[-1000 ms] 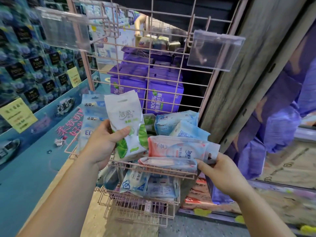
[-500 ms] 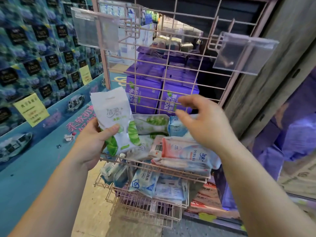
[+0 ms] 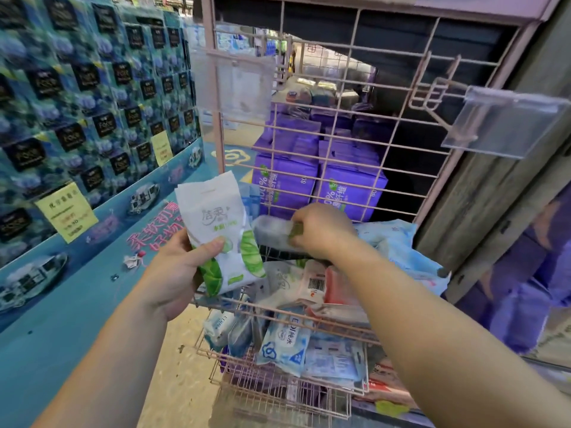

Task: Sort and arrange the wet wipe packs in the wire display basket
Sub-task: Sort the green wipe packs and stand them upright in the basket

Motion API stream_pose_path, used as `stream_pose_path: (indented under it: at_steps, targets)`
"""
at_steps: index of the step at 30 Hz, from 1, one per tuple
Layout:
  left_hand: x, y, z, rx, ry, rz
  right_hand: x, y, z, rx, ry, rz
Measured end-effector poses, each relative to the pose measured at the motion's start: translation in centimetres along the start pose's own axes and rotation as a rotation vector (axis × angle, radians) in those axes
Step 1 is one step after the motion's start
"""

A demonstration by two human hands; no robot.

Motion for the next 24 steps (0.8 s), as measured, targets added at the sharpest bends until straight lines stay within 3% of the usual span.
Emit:
stream_pose_path:
  at_steps: [3,7,13,18,21,24]
  targets:
    - [-0.2,-1.1,-0.3,0.061,0.007,-0.040,-3.3,2.0,-0.8,-0.075,-0.146,0.400]
    - [0.4,-4.8,-0.6,0.176,0.096,-0.185,-2.8,1.3,-1.7,-0.028,-0.072,0.996]
    - [1.2,-8.3,-0.7,0.293,0.184,-0.242,-1.1,0.0,-3.2,0.070,-0.029,1.164]
    - [2.1,-8.4,-1.2,0.211,0.198,-0.236,0.1,-0.7,-4.0,0.288,-0.029,1.349]
    - [1.3,-9.9,-1.4,0.201,0.089,-0.019,1.2,-0.7,-4.5,0.266,0.004,1.351]
    - [0.6,-11.8,-1.3,0.192,0.049,0.192,0.6,-0.2,-4.5,0.161,-0.067,1.531]
Point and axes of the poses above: each hand's wrist, its own z-axis towards the middle knuckle, its own y-axis out of the back of the hand, x = y × z, the point moved 9 cm from there along z, towards the middle knuckle, and after that the axes turned 13 degrees about -z, right-handed, at the moved point
